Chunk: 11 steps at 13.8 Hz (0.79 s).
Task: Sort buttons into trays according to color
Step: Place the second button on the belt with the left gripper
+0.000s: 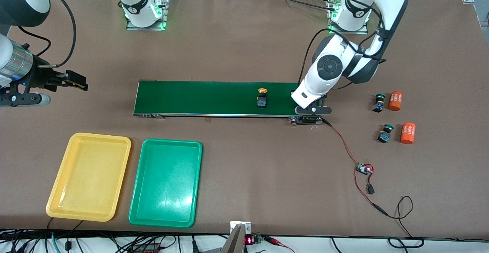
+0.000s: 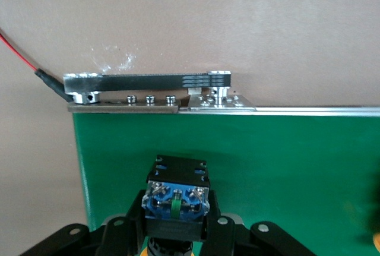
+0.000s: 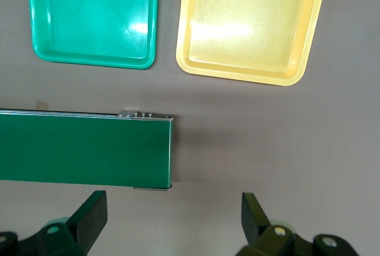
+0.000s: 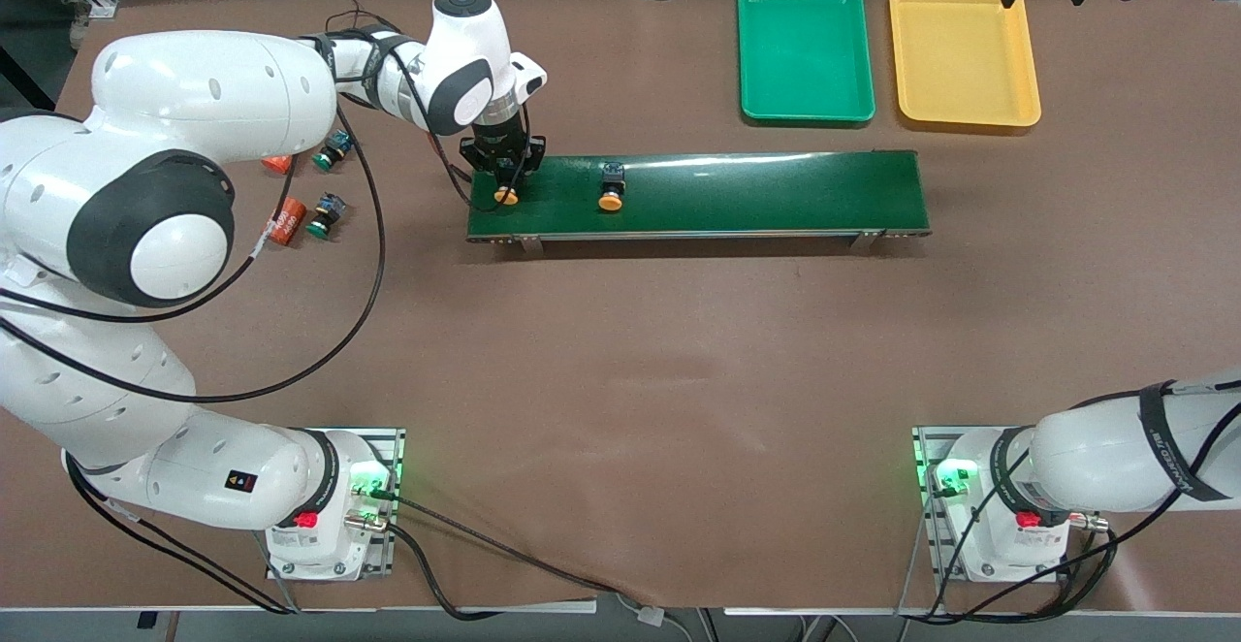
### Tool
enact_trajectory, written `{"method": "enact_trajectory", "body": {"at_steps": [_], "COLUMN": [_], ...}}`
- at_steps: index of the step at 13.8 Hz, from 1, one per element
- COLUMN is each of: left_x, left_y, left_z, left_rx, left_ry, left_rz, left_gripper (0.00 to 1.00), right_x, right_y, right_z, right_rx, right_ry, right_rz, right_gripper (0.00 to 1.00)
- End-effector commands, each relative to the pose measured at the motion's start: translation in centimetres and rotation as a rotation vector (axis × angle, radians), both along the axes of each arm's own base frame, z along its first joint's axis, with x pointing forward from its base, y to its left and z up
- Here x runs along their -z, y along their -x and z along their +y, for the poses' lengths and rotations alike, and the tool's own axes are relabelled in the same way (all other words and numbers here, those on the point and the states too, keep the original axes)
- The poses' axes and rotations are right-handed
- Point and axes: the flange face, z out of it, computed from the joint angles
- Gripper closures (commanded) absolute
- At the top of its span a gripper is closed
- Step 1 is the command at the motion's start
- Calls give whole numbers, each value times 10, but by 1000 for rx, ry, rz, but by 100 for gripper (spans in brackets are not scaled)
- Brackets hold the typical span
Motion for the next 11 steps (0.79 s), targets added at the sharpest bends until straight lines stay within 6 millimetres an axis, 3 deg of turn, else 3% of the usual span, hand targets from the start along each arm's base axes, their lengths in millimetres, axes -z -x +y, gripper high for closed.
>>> {"method": "enact_trajectory", "body": {"at_steps": [1, 2, 3, 4, 9, 11], "left_x": [12, 13, 11, 6, -60, -85], "left_y": [2, 5, 4, 3, -7, -21], "left_z": [-13, -18, -18, -16, -12, 8], "left_rx": [-119, -122, -112, -109, -105, -35], "left_ry": [-13, -12, -11, -9, -18, -29], "left_rz": [27, 30, 26, 18, -35, -17], "left_gripper": [70, 63, 41, 0, 0, 0], "right_x": [-1, -1, -1, -1, -2, -3], "right_y": [-4, -4, -5, -5, -6, -7], "right_z": [2, 1, 1, 1, 0, 0], "right_rx": [21, 22, 22, 22, 22, 24], "right_ry": [-32, -32, -32, -30, -31, -31], "right_rz": [-3, -5, -5, -8, -17, -28], "right_gripper": [0, 0, 0, 0, 0, 0]}}
